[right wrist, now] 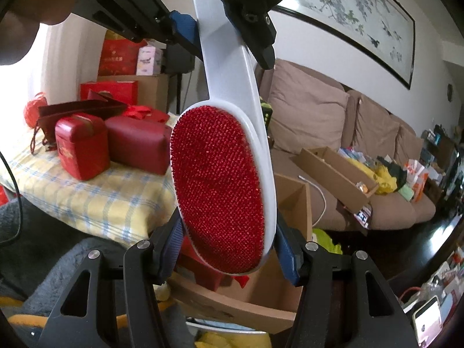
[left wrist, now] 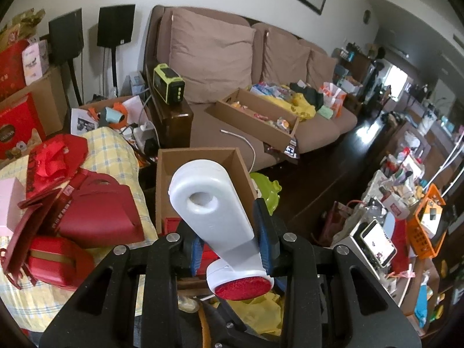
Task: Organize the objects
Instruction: 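Lower the held lint brush into the cardboard box with the left gripper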
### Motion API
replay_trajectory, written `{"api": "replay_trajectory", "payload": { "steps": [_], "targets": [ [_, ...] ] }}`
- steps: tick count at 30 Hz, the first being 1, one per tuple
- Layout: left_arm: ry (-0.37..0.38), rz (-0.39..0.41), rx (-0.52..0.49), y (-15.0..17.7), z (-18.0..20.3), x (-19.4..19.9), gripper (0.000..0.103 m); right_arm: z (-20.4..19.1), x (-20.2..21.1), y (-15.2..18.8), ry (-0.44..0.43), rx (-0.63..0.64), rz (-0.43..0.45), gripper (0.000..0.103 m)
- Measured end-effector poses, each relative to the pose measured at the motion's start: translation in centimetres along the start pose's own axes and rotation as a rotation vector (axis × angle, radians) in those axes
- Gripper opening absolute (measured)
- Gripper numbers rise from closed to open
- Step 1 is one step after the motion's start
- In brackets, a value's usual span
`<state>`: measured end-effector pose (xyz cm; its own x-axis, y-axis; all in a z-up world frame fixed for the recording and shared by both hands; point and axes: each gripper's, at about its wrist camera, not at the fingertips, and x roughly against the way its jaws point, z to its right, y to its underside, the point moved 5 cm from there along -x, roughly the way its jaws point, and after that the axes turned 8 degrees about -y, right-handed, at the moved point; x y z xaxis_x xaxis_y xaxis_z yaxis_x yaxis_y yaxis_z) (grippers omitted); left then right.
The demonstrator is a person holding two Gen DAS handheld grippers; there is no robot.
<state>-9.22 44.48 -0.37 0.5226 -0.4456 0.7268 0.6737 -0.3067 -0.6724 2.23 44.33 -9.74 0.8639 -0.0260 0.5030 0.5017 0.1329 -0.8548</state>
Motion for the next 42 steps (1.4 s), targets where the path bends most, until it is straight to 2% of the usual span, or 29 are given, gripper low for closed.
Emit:
{"api": "replay_trajectory", "payload": {
  "steps": [9,16,22,33,42],
  "targets": [
    [0.022,-0.058,-0.008,0.8,1.5,-2.9,0.029,1.5,-1.1,1.3,0.016,-0.022,-0.046,0.059],
    [0.022,-0.066,-0.022,0.4,2.8,-4.1,0.029,2.5,-1.4,1.6,0.026,-0.046,-0.059,0.059],
    [0.007,-0.094,-0.019,0.5,3.8,-6.8,0.029,3.3,-2.5,2.7,0.049,-0.065,-0.124,0.059],
    [0.013,-0.121,-0.061,0.5,5.7,-9.0,0.030,4.7,-3.0,3.6,0.059,-0.107,-0.169,0.059],
    [0.051,-0.203,-0.015,0.7,5.3,-12.0,0.030,5.5,-4.2,4.5,0.063,-0.133,-0.235,0.059]
  ]
}}
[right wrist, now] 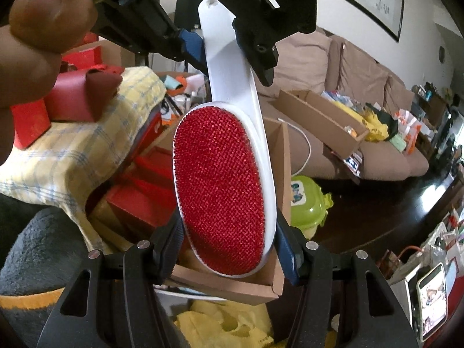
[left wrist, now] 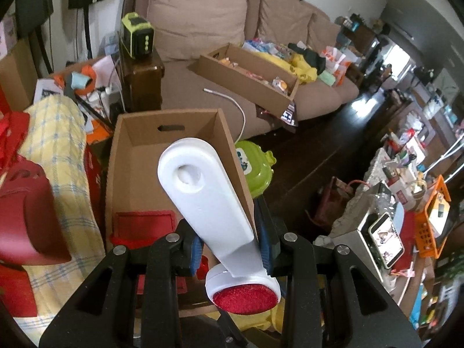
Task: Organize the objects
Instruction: 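Lower the held lint brush into the cardboard box with the left gripper, then open the left gripper to release the lint brush inside the box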
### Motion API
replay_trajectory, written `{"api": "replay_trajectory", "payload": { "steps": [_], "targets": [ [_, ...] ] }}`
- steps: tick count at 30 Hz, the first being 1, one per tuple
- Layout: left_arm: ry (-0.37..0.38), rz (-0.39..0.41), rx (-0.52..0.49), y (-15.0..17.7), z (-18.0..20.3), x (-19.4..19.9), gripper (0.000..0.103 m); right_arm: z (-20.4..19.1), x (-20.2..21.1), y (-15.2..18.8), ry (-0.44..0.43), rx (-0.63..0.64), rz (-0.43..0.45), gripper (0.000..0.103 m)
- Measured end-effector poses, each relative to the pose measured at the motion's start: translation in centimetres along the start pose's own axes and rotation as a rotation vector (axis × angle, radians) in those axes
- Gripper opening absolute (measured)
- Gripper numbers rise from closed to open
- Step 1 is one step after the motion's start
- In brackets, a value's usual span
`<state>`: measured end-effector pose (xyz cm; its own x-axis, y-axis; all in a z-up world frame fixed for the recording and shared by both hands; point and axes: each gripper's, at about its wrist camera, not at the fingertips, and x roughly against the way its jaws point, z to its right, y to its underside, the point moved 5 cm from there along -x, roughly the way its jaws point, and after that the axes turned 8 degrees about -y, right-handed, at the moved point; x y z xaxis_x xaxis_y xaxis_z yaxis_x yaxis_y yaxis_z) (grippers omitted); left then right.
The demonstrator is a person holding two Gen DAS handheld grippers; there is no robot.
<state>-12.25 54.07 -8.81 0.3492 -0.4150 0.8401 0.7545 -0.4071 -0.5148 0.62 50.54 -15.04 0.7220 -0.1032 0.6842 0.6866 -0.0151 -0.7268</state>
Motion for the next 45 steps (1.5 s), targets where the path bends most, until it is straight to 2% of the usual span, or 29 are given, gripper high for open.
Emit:
{"api": "replay_trajectory", "payload": {
  "steps": [13,18,28,40,42,45],
  "targets": [
    [0.038,-0.053,0.030,-0.1,0.2,-2.4,0.030,1.0,-1.2,0.7,0.016,-0.008,-0.063,0.059],
    [0.085,-0.113,0.094,-0.3,-0.5,-3.5,0.029,1.3,-1.7,1.0,0.043,0.021,-0.079,0.059],
    [0.070,-0.206,0.097,0.3,-0.5,-5.5,0.029,1.4,-3.1,1.8,0.034,0.032,-0.143,0.059],
    [0.066,-0.240,0.145,0.8,-1.3,-6.8,0.029,1.8,-4.1,2.7,0.016,0.013,-0.196,0.059],
    [0.062,-0.258,0.147,1.0,-1.4,-7.3,0.030,1.9,-4.4,3.0,0.020,0.013,-0.213,0.059],
    [0.025,-0.283,0.154,1.3,-1.7,-8.0,0.048,2.3,-5.0,3.3,0.025,0.006,-0.240,0.059]
  ]
}}
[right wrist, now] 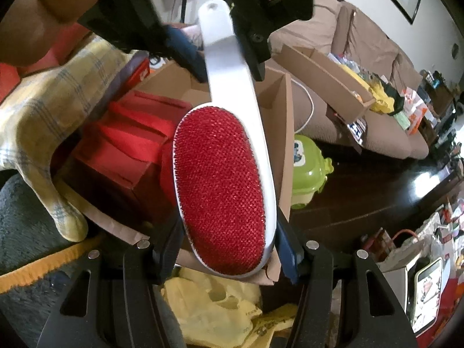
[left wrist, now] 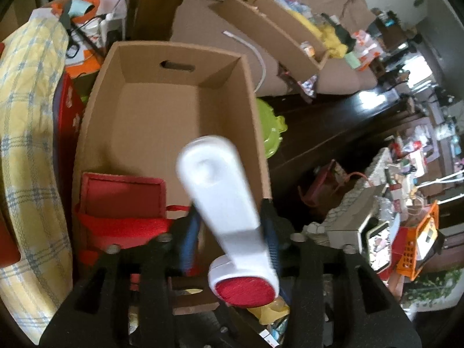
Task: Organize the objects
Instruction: 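Open the left gripper to release the lint brush inside the box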
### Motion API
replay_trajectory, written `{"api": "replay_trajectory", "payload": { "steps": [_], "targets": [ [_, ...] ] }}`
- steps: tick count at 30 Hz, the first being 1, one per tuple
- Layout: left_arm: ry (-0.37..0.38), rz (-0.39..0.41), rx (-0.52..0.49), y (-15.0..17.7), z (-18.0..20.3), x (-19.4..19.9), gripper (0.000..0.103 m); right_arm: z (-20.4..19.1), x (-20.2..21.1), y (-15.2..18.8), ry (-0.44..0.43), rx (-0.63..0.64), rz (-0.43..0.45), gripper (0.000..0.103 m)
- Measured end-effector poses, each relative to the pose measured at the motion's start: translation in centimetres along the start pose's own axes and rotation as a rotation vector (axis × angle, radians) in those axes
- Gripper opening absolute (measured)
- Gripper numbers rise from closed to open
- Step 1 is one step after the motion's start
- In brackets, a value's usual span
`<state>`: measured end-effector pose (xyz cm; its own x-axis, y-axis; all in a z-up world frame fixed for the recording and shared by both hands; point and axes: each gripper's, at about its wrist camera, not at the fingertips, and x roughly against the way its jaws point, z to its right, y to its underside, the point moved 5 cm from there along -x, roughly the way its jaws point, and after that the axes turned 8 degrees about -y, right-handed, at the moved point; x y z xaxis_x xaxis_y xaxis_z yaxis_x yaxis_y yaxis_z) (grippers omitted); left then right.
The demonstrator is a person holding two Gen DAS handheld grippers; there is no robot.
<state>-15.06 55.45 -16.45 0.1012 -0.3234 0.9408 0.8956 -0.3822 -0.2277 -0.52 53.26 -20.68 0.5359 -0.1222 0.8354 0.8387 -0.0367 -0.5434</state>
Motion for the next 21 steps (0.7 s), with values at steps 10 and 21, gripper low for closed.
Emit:
{"api": "replay_trajectory", "payload": {
  "steps": [10,21],
  "targets": [
    [0.028,-0.015,0.042,0.4,-0.6,-0.1,0.063,1.3,-1.3,0.7,-0.039,-0.091,-0.060,0.061],
    [0.080,0.131,0.040,0.2,-2.6,7.3,0.064,2.9,1.1,-0.6,-0.009,-0.168,0.068,0.080]
  ]
}}
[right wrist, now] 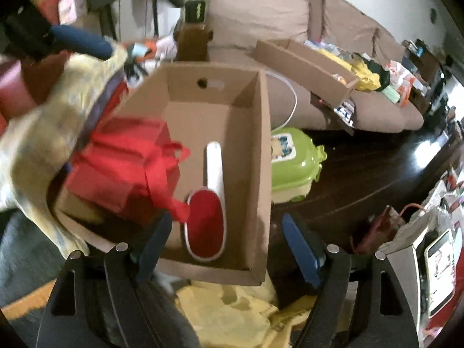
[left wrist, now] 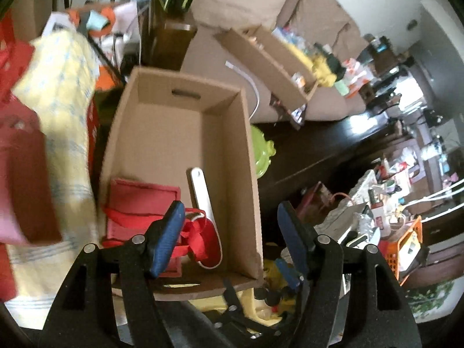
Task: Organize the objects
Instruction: 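Open the left gripper to release the lint brush inside the box, then move both grippers back over the table toward the red gift bags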
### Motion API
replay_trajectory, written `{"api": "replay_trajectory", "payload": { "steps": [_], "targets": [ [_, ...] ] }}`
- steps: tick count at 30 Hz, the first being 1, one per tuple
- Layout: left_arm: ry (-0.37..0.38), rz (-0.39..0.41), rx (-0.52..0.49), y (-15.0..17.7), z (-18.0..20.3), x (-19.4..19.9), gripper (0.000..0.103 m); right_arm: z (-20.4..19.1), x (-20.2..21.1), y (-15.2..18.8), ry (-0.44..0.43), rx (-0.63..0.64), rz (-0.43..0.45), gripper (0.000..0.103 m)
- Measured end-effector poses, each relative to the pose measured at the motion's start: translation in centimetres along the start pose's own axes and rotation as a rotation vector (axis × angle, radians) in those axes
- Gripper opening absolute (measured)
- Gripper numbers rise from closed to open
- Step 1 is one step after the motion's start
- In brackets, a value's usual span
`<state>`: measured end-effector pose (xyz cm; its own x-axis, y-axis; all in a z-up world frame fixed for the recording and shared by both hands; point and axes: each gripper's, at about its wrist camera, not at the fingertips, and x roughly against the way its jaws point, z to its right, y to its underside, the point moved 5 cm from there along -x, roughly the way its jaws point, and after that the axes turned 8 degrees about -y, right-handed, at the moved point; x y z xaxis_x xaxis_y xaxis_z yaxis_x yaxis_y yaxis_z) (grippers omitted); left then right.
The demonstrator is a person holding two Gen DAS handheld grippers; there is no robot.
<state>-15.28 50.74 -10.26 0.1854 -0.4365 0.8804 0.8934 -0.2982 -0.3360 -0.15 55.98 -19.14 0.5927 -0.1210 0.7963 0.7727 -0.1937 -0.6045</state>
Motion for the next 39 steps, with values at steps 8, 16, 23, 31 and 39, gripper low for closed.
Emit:
{"api": "replay_trajectory", "payload": {
  "steps": [8,16,23,31,39],
  "targets": [
    [-0.021,0.125,-0.045,0.2,-2.5,7.4,0.064,-1.2,2.6,-1.3,-0.011,0.014,0.111,0.080],
    [-0.065,0.248,-0.020,-0.3,-7.0,14.3,0.064,-2.2,3.5,-1.3,-0.081,-0.020,0.120,0.080],
    [-0.155,0.306,0.031,1.7,-13.3,18.7,0.064,-3.1,5.8,-2.4,-0.125,-0.050,0.155,0.080],
    [-0.227,0.306,0.136,3.8,-20.4,20.0,0.064,-4.5,7.7,-3.5,-0.179,-0.055,0.181,0.080],
    [-0.305,0.306,0.185,6.2,-25.1,19.8,0.064,-6.1,8.6,-3.9,-0.210,-0.034,0.184,0.080]
  ]
}}
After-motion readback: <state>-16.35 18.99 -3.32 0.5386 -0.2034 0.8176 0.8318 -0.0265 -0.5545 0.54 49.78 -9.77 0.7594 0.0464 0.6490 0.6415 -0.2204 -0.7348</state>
